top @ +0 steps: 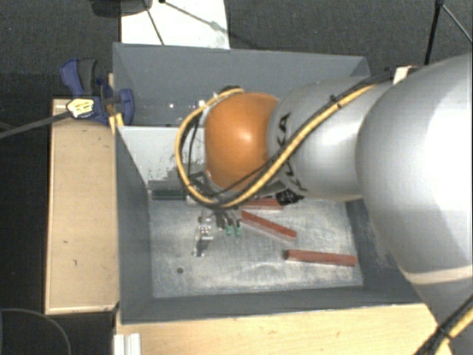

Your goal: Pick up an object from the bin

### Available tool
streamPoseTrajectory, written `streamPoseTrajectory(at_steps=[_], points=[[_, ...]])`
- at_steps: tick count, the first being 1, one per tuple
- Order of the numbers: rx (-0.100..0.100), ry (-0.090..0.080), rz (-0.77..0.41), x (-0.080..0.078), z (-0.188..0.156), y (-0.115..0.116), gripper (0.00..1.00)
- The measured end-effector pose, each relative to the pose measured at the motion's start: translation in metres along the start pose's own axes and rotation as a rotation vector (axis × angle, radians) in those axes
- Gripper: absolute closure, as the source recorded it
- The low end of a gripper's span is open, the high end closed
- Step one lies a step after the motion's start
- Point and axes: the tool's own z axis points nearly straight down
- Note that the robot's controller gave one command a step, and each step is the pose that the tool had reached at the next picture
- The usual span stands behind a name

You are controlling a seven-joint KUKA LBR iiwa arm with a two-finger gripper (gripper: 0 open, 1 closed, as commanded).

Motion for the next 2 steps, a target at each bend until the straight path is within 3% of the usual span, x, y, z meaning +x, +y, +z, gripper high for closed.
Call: streamPoseTrajectory(at_steps=[1, 2], points=[[-0.005, -0.011, -0.007, -0.005, 0.011, -0.028, 0.00], [0.000, -0.004, -0.006, -0.005, 0.030, -0.044, 0.00]])
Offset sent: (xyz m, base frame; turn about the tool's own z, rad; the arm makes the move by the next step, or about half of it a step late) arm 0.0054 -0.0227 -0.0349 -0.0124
